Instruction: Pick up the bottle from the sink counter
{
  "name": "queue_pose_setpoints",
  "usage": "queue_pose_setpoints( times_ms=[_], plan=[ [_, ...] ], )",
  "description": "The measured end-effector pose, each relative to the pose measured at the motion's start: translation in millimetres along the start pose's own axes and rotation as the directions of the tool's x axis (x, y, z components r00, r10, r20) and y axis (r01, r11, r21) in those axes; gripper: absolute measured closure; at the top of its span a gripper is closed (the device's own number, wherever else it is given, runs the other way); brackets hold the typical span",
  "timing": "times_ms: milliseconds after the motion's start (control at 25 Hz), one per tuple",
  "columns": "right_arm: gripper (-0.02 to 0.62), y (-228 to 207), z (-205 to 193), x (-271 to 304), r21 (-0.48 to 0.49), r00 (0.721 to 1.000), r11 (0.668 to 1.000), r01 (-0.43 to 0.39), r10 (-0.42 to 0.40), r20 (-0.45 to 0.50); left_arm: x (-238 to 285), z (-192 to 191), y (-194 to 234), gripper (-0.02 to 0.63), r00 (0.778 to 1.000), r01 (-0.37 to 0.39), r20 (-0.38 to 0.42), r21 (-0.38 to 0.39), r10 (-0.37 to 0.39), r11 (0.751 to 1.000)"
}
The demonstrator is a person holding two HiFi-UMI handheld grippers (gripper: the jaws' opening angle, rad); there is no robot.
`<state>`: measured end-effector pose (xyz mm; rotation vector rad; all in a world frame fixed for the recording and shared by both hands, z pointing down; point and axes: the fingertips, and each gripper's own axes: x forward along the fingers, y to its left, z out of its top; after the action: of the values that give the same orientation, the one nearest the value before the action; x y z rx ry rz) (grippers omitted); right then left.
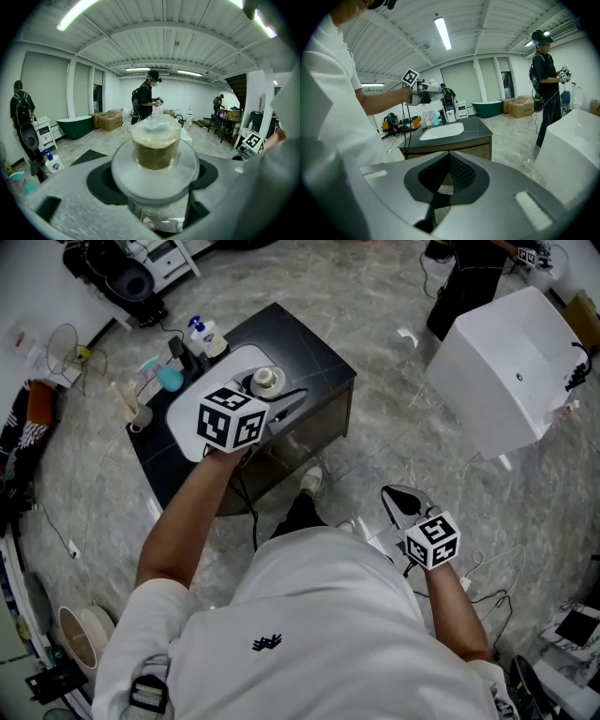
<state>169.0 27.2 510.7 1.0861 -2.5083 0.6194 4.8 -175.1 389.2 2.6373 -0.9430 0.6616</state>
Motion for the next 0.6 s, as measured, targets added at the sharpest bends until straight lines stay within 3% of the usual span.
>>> queue_pose_setpoints(
  times_ms=[600],
  plan=[
    [0.583,-12.3,0.9,12.4,0.004,1.0,1.0,-0.004,0.004,-0.011,14.3,-1.3,15.9,0.267,1.0,-0.011,-0.008,-0.017,0.011,1.0]
  ],
)
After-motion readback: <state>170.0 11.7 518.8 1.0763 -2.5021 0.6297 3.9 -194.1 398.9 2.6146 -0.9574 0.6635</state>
